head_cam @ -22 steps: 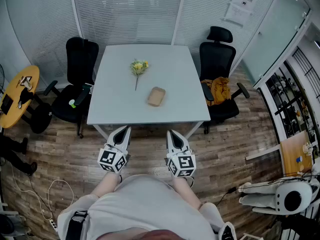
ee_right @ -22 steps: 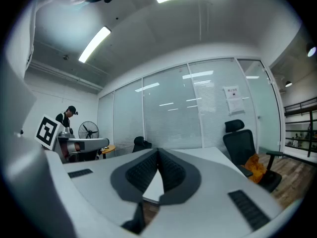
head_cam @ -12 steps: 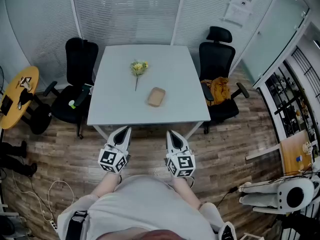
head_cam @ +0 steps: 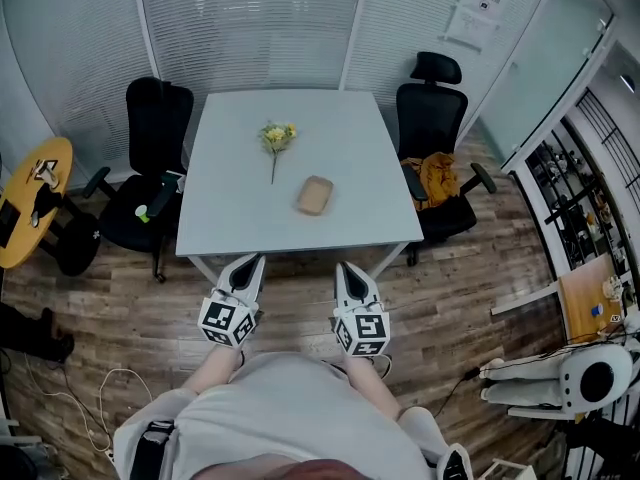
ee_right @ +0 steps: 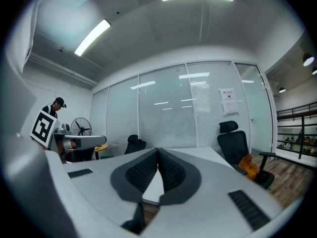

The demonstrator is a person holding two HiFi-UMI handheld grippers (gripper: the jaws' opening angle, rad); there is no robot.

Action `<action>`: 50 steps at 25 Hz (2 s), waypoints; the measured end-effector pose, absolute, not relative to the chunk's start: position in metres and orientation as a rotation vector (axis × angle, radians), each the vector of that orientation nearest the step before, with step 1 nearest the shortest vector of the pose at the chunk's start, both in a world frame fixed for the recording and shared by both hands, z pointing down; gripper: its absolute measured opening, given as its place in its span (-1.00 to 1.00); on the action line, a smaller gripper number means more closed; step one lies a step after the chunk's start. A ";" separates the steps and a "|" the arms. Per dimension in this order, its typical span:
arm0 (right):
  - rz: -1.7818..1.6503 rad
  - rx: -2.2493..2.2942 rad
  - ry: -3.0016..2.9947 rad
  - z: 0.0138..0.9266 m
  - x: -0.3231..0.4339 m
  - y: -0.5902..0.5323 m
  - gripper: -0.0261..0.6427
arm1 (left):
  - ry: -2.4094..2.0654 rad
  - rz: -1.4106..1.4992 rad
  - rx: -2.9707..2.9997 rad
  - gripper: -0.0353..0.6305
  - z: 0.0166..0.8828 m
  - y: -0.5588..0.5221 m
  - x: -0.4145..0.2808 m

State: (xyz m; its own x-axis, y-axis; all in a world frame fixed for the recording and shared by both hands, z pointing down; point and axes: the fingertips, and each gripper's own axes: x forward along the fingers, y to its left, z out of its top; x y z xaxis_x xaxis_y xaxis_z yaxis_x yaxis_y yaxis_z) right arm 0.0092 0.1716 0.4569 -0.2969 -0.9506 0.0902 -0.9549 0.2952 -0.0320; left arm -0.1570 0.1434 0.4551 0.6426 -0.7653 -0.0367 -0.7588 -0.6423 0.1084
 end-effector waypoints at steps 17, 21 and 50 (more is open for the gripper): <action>0.112 1.878 -2.428 0.469 -0.022 0.133 -0.89 | -1.190 -0.134 2.795 -0.87 0.469 0.095 -0.175; 0.114 1.863 -2.439 0.475 -0.006 0.106 -0.89 | -1.201 -0.114 2.791 -0.87 0.474 0.069 -0.158; 0.097 1.677 -2.574 0.470 0.113 -0.118 -0.89 | -1.376 -0.076 2.753 -0.87 0.468 -0.136 -0.033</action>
State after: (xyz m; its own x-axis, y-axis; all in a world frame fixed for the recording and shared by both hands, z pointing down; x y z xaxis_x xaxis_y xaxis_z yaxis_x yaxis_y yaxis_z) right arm 0.1128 -0.1183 0.4698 -0.4030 -0.9107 0.0911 -0.9149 0.4033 -0.0159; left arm -0.0330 -0.1361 0.4685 0.5999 -0.7999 -0.0161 -0.7968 -0.5991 0.0781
